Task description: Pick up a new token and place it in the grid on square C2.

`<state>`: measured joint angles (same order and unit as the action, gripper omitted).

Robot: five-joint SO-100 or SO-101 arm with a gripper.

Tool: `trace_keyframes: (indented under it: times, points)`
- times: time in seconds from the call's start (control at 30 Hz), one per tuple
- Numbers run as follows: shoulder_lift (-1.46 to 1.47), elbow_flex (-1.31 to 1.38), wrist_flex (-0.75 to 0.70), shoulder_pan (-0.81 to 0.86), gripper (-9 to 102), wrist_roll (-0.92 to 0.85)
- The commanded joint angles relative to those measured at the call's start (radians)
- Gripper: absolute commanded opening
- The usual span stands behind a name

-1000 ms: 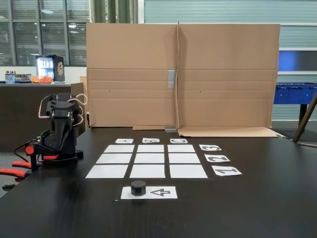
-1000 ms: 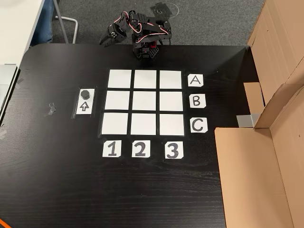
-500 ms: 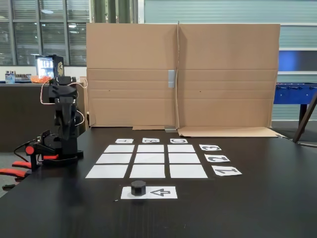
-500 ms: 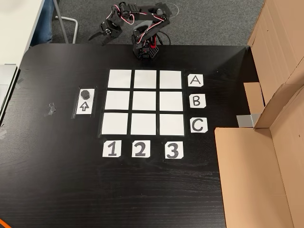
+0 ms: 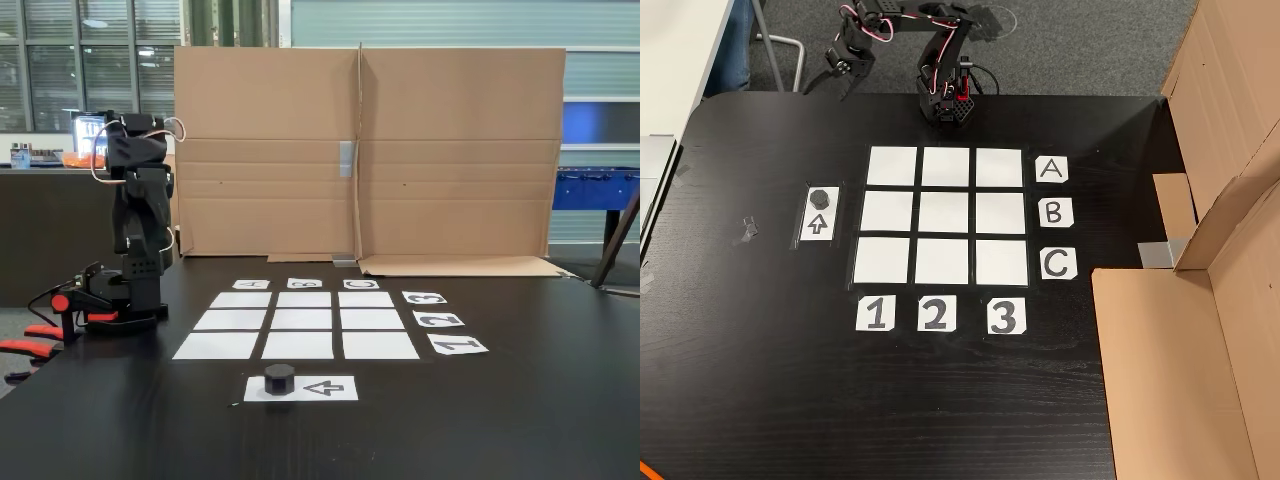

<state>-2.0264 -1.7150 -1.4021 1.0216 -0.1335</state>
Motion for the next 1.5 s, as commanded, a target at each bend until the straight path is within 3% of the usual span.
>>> trace_keyframes:
  times: [0.0,0.83,1.47]
  points:
    - [0.091,0.133,-0.017,-0.02,42,0.017]
    - [0.782,0.792,-0.112,-0.094,46,0.094]
    - [1.108,1.1,-0.258,-0.207,48,0.17]
